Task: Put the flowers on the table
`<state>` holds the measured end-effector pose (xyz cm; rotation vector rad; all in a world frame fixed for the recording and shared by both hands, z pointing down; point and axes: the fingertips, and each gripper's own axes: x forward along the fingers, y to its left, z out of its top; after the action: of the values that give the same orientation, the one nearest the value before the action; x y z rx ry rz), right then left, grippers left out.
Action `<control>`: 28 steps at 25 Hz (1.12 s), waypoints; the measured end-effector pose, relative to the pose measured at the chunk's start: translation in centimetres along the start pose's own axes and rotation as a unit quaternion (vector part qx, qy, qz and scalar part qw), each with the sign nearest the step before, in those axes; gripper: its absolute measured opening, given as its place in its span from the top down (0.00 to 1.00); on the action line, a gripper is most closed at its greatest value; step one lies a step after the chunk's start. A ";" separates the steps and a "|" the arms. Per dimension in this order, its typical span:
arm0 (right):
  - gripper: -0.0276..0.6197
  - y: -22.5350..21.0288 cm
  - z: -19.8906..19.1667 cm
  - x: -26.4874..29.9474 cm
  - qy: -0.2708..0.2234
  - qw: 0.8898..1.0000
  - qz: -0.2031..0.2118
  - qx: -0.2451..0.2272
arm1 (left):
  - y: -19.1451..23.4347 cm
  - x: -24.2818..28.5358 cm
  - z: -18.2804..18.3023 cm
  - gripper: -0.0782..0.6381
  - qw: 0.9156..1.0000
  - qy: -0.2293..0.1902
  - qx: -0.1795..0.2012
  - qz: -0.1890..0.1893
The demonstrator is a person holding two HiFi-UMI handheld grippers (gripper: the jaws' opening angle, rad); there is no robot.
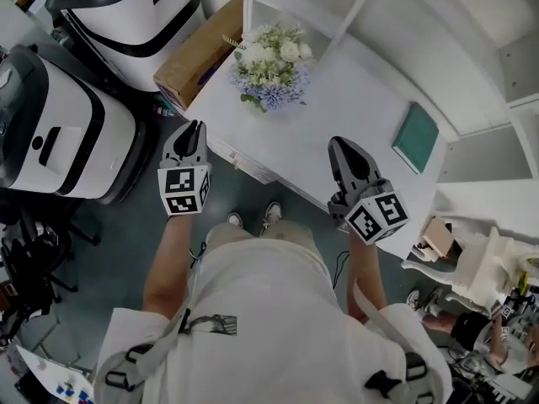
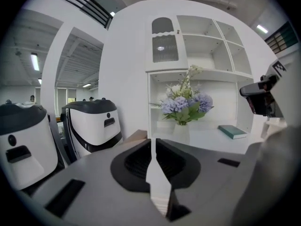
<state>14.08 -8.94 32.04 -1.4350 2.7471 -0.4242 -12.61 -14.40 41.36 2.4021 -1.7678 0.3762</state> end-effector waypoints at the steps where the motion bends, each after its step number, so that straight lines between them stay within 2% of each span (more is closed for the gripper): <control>1: 0.94 -0.1 0.5 0.2 -0.005 1.000 0.012 0.005 | 0.6 -0.3 0.5 0.84 1.000 -0.003 0.001 0.006; 5: 0.94 -0.7 2.7 0.9 -0.019 1.000 0.023 -0.001 | 2.8 -2.5 3.7 0.87 0.999 -0.039 0.005 0.036; 11: 0.94 -1.9 5.1 1.4 -0.035 0.999 0.021 -0.014 | 5.2 -6.0 8.1 0.87 0.993 -0.093 -0.033 0.067; 15: 0.94 -2.7 5.6 1.7 -0.037 0.999 0.021 -0.014 | 6.4 -8.1 10.3 0.87 0.987 -0.125 -0.042 0.088; 22: 0.94 -2.5 7.0 2.1 -0.050 0.998 0.019 -0.023 | 8.4 -12.0 12.9 0.87 0.980 -0.158 -0.044 0.115; 28: 0.94 -1.9 6.2 2.8 -0.033 0.998 0.016 -0.043 | 8.6 -14.1 12.9 0.87 0.975 -0.169 -0.067 0.127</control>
<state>14.88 -13.67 26.81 -1.3923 2.7629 -0.2559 -23.24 -7.36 24.75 2.2531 -2.1727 -0.1368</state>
